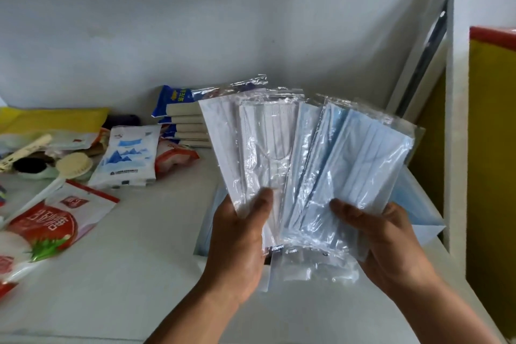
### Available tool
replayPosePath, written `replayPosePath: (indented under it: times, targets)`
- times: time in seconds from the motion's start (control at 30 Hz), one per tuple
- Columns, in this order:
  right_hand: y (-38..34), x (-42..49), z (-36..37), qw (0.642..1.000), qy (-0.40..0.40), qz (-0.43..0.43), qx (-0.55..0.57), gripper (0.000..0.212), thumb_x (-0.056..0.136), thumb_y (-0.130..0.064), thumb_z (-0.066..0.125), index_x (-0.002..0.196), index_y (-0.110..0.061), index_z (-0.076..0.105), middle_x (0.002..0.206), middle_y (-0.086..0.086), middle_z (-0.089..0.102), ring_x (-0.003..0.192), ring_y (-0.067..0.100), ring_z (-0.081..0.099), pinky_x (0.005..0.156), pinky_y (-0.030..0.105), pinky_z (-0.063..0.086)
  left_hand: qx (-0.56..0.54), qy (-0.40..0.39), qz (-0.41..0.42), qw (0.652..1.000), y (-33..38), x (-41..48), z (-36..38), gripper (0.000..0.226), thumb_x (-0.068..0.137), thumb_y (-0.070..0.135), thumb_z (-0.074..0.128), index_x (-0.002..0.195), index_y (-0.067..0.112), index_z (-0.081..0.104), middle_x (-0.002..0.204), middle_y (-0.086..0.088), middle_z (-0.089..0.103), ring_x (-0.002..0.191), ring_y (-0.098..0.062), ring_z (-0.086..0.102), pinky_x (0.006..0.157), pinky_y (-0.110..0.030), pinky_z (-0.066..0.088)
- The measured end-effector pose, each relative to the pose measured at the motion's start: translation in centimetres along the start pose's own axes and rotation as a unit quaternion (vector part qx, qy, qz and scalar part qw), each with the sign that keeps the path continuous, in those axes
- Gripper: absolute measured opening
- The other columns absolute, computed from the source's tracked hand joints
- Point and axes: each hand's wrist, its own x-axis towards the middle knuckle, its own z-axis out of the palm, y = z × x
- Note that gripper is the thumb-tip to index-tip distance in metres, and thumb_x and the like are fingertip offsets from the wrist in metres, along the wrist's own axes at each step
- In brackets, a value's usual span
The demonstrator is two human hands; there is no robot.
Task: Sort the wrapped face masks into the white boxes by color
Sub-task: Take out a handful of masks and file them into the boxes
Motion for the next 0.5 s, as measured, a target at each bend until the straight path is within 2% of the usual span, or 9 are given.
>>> replayPosePath:
  times: [0.1,0.17,0.27,0.33,0.4,0.47,0.5]
  targets:
    - [0.57,-0.17,0.34,1.000,-0.015,0.015,-0.023,0.035,0.068,0.002,0.071,0.104,0.005,0.071,0.104,0.026,0.073,0.094,0.039,0.072,0.081,0.047,0.059,0.022,0.012,0.019,1.000,-0.15,0.07,0.11,0.034,0.073,0.011,0.078,0.107,0.007,0.073,0.104,-0.015,0.076,0.103,-0.028,0.072,0.101,-0.057,0.049]
    - [0.80,-0.10,0.41,0.999,-0.001,0.023,-0.025,0.036,0.067,0.001,0.072,0.102,0.005,0.071,0.099,0.023,0.075,0.086,0.033,0.074,0.075,0.043,0.061,0.020,0.024,0.013,0.999,-0.09,0.09,0.10,0.035,0.069,0.021,0.079,0.101,0.008,0.076,0.102,-0.014,0.077,0.101,-0.025,0.072,0.102,-0.057,0.048]
    - [0.60,-0.03,0.50,1.000,0.003,0.026,-0.004,0.025,0.064,0.000,0.072,0.089,0.002,0.075,0.083,0.015,0.075,0.071,0.024,0.073,0.063,0.032,0.060,-0.024,0.026,-0.003,0.999,0.18,0.12,0.17,0.045,0.074,0.039,0.075,0.110,0.011,0.074,0.113,-0.009,0.075,0.115,-0.024,0.066,0.111,-0.055,0.038]
    - [0.35,-0.06,0.39,1.000,-0.001,0.023,0.006,0.022,0.062,-0.002,0.073,0.084,0.003,0.075,0.079,0.014,0.075,0.067,0.022,0.073,0.060,0.029,0.059,-0.038,0.036,-0.003,0.999,0.33,0.25,0.13,0.043,0.077,0.038,0.072,0.110,0.010,0.074,0.114,-0.010,0.074,0.118,-0.026,0.065,0.112,-0.054,0.037]
    - [0.16,-0.22,0.34,1.000,-0.011,0.026,0.014,0.023,0.068,0.004,0.066,0.091,0.006,0.071,0.080,0.015,0.075,0.068,0.022,0.074,0.059,0.027,0.059,-0.011,0.026,0.006,1.000,0.22,0.29,0.04,0.039,0.078,0.033,0.071,0.107,0.007,0.075,0.110,-0.011,0.076,0.114,-0.024,0.067,0.110,-0.052,0.040]
    - [0.15,-0.45,0.44,0.999,-0.026,0.030,0.017,0.028,0.070,0.005,0.066,0.098,0.007,0.069,0.087,0.019,0.075,0.074,0.025,0.075,0.063,0.029,0.059,0.024,0.021,0.021,0.999,0.11,0.13,0.09,0.035,0.075,0.026,0.073,0.103,0.004,0.075,0.102,-0.011,0.077,0.105,-0.019,0.072,0.103,-0.041,0.046]
    - [0.18,-0.53,0.52,0.999,-0.035,0.028,0.012,0.031,0.068,0.000,0.073,0.099,0.005,0.071,0.090,0.020,0.075,0.078,0.026,0.075,0.066,0.031,0.060,0.033,0.019,0.027,0.999,0.05,0.09,0.09,0.034,0.073,0.022,0.073,0.102,0.004,0.074,0.099,-0.011,0.078,0.101,-0.017,0.073,0.096,-0.035,0.048]
